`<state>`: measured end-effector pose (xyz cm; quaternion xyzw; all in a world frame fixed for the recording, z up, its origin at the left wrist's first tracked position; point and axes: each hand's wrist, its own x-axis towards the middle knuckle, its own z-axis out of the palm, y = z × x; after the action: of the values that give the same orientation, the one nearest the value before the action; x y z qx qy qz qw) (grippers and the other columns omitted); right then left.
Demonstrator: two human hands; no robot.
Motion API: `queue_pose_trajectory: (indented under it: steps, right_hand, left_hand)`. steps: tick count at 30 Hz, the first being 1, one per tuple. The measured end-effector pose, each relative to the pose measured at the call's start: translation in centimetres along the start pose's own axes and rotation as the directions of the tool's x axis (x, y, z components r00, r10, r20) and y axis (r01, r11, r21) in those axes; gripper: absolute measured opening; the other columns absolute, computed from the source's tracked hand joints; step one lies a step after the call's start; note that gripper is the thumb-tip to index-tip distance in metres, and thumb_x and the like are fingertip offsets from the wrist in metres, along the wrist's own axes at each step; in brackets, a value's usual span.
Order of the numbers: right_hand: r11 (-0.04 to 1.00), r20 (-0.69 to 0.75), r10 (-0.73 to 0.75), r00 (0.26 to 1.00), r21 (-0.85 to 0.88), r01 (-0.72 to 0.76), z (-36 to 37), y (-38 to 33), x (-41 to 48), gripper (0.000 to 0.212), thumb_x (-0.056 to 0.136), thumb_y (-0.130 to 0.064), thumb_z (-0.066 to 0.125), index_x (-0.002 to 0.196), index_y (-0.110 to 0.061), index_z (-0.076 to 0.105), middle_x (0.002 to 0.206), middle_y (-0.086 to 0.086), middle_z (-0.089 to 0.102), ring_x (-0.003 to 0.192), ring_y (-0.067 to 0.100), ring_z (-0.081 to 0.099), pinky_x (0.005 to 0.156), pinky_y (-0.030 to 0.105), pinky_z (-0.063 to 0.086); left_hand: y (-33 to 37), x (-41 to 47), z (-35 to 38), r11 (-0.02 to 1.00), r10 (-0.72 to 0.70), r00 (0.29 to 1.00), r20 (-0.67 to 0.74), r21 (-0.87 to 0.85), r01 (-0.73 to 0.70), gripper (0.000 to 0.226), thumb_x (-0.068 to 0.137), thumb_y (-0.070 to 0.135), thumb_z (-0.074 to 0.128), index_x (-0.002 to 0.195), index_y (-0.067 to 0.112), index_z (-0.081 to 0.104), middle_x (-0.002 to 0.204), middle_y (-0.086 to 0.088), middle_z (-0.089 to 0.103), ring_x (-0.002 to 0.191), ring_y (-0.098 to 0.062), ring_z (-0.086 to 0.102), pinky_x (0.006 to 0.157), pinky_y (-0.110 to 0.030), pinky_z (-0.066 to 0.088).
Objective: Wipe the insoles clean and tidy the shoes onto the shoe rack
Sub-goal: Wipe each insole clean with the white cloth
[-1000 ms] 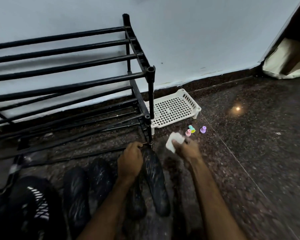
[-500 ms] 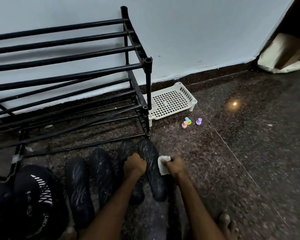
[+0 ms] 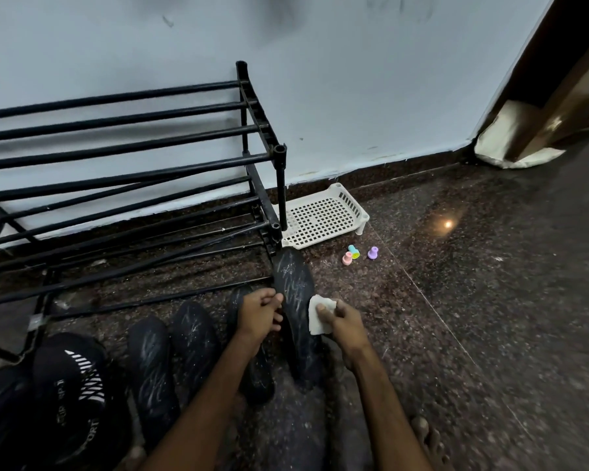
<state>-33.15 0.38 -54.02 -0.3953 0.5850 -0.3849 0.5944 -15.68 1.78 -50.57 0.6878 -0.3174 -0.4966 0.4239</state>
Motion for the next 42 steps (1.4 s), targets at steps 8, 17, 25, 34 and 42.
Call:
queue_pose_trajectory:
  steps: [8,17,25,34,42]
  right_hand:
    - [0.967,0.017,-0.194,0.981,0.171,0.188,-0.2,-5.4,-6.3,0.014,0.092,-0.003,0.064,0.105,0.000,0.066,0.092,0.013,0.072,0.080,0.019,0.065,0.074,0.035,0.054]
    - [0.950,0.145,-0.295,0.945,0.151,0.273,1.1,-8.5,-9.9,0.016,0.091,0.002,0.063,0.107,0.007,0.063,0.094,0.015,0.070,0.082,0.020,0.064,0.074,0.030,0.055]
    - [0.959,0.129,-0.254,0.958,0.161,0.233,1.5,-9.4,-11.4,0.017,0.091,-0.001,0.064,0.107,0.004,0.066,0.094,0.013,0.071,0.082,0.019,0.064,0.075,0.033,0.054]
    - [0.967,-0.005,-0.157,0.988,0.202,0.155,-1.3,-10.9,-11.7,0.017,0.084,-0.001,0.072,0.099,-0.008,0.068,0.097,0.016,0.073,0.080,0.022,0.067,0.079,0.041,0.055]
    - [0.674,-0.284,-0.152,0.947,-0.731,-0.111,-1.7,-5.4,-12.1,0.024,0.082,-0.030,0.074,0.074,-0.010,0.064,0.075,0.005,0.066,0.075,0.023,0.062,0.061,0.026,0.037]
  left_hand:
    - [5.5,-6.1,-2.5,0.967,0.244,0.963,0.113,-0.097,-0.234,0.029,0.096,0.031,0.059,0.108,0.005,0.066,0.086,-0.007,0.066,0.062,-0.012,0.059,0.052,-0.028,0.053]
    - [8.4,-8.7,-4.2,0.815,0.267,0.937,0.227,-0.571,-0.094,0.091,0.089,0.076,0.013,0.142,0.010,0.047,0.134,-0.015,0.061,0.125,-0.029,0.057,0.106,-0.051,0.042]
    - [10.2,-9.6,-3.3,0.717,0.330,0.911,0.248,-0.694,-0.071,0.098,0.087,0.079,0.022,0.133,-0.001,0.056,0.131,-0.031,0.054,0.122,-0.045,0.049,0.112,-0.060,0.033]
    - [11.4,-9.3,-3.8,0.586,0.427,0.897,0.118,-0.791,-0.175,0.096,0.090,0.077,0.019,0.136,0.000,0.053,0.112,-0.014,0.065,0.101,-0.026,0.062,0.102,-0.051,0.043]
    - [12.1,-9.9,-4.0,0.554,0.434,0.899,0.061,-0.805,-0.213,0.096,0.091,0.077,0.018,0.136,-0.001,0.053,0.108,-0.013,0.063,0.098,-0.026,0.061,0.087,-0.043,0.055]
